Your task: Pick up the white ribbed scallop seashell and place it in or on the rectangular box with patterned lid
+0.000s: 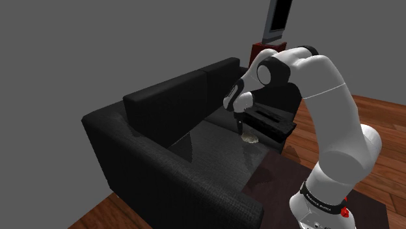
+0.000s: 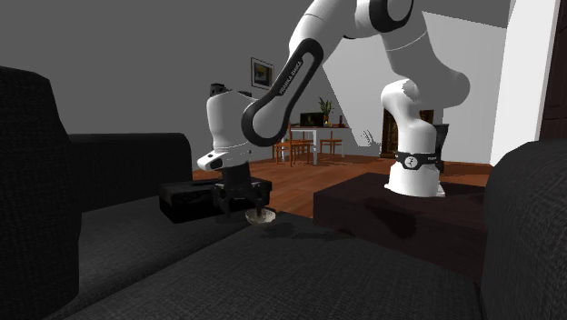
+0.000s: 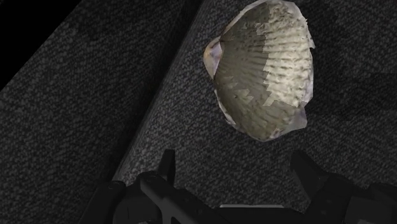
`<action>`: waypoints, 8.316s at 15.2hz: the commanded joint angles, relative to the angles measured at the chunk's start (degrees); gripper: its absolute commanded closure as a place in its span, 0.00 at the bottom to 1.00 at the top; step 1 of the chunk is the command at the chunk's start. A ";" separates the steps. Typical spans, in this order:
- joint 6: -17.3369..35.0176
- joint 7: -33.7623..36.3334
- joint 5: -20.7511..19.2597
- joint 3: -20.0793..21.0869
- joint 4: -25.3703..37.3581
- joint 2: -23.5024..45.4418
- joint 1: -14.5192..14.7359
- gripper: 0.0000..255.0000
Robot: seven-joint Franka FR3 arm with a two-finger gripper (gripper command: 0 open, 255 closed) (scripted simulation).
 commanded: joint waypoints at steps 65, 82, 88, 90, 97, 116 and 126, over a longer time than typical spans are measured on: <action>-2.70 0.09 -7.57 -7.95 -4.55 -5.38 2.74 1.00; -11.94 1.00 -12.00 -11.88 -4.73 -15.36 5.94 1.00; -15.02 -2.86 -11.18 -12.29 0.97 -13.26 2.46 1.00; -16.18 -5.38 -10.13 -12.10 4.98 -10.69 -0.28 1.00; -22.05 -12.93 -6.65 -10.81 22.39 -0.38 -10.61 1.00; -29.38 -17.42 -2.63 -7.59 52.52 20.19 -24.92 1.00; -27.35 -16.99 -2.28 -7.14 52.69 22.45 -25.21 1.00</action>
